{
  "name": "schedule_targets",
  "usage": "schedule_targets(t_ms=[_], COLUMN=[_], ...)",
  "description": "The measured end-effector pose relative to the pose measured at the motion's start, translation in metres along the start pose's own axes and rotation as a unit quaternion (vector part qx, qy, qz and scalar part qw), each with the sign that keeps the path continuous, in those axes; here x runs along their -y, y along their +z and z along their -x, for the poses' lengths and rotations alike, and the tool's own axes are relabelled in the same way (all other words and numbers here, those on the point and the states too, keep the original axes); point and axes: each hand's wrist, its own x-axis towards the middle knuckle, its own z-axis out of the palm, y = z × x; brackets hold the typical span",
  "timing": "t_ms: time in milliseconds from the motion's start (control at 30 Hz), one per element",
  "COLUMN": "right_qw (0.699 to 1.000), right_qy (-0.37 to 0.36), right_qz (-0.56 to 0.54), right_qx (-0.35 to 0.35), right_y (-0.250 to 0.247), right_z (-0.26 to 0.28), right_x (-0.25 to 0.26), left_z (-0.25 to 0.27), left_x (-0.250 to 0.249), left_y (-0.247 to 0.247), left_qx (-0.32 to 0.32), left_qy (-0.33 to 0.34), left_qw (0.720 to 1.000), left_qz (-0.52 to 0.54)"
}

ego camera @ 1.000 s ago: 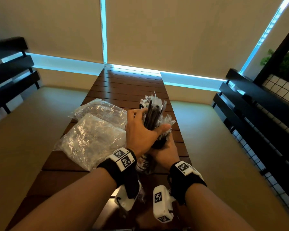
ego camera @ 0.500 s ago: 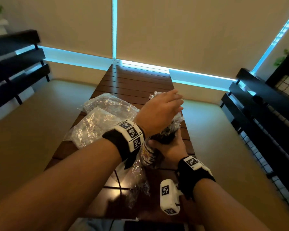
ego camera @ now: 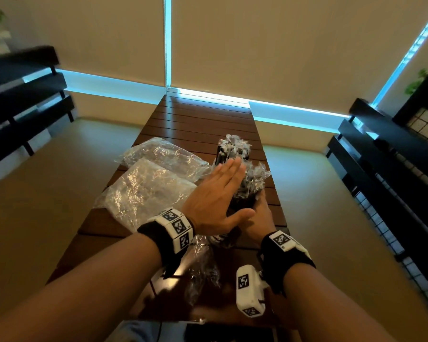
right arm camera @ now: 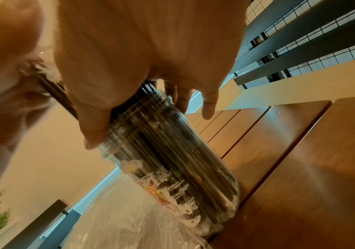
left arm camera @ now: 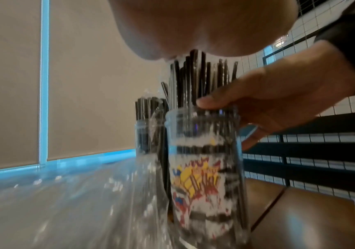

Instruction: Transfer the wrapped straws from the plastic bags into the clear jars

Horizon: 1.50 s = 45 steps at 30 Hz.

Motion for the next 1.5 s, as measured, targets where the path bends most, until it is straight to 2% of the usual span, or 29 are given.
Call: schedule_targets(t_ms=[100,167,233,300,400,433,467,533,600,667,833,933,1100,1233,1500], right_qw=[1.000,0.999,0.999,0.997,0.982,0.973,0.967,0.966,0.958,0.933,0.894,0.900,0.907,0.914,0.920], right_qy=[0.002,-0.021,-0.016,-0.008,-0.095,-0.130,-0.155,-0.178,-0.169,-0.162,-0.161,-0.174,-0.173,-0.175,-0.177], right_qz=[-0.015,-0.010,-0.026,-0.078,-0.051,-0.012,0.029,0.114,0.220,0.317,0.415,0.396,0.381,0.365,0.347], right_qx=[0.018,0.031,0.024,-0.025,-0.153,-0.189,-0.200,-0.146,-0.074,-0.052,-0.040,-0.046,-0.046,-0.033,-0.041], right_y=[0.002,-0.001,-0.008,-0.016,-0.023,-0.025,-0.026,-0.024,-0.018,-0.014,-0.011,-0.008,0.005,0.008,-0.002], right_z=[0.002,0.009,0.019,0.026,0.018,0.011,0.004,-0.005,-0.009,-0.011,-0.015,-0.018,-0.019,-0.021,-0.015], right_x=[0.000,0.011,0.028,0.049,0.077,0.083,0.089,0.096,0.093,0.089,0.091,0.086,0.080,0.072,0.077], left_z=[0.005,0.003,-0.001,-0.002,-0.001,-0.002,-0.002,0.002,0.009,0.012,0.010,0.007,0.004,0.010,0.006], left_x=[0.001,0.002,0.005,0.006,0.006,0.009,0.012,0.017,0.016,0.014,0.024,0.025,0.028,0.023,0.018], left_y=[0.005,-0.001,-0.011,-0.022,-0.029,-0.028,-0.027,-0.023,-0.016,-0.006,0.042,0.046,0.053,0.053,0.047], left_qx=[0.021,0.047,0.068,0.025,-0.115,-0.131,-0.116,-0.023,0.062,0.084,0.067,0.059,0.066,0.032,0.063], left_qy=[-0.009,-0.005,-0.023,-0.058,-0.113,-0.143,-0.174,-0.209,-0.199,-0.195,-0.259,-0.251,-0.239,-0.246,-0.241], left_qw=[0.999,0.999,0.995,0.981,0.952,0.943,0.932,0.918,0.925,0.927,0.915,0.928,0.933,0.935,0.938], left_qz=[0.024,0.016,0.072,0.185,0.259,0.271,0.297,0.337,0.318,0.310,0.301,0.270,0.260,0.256,0.242])
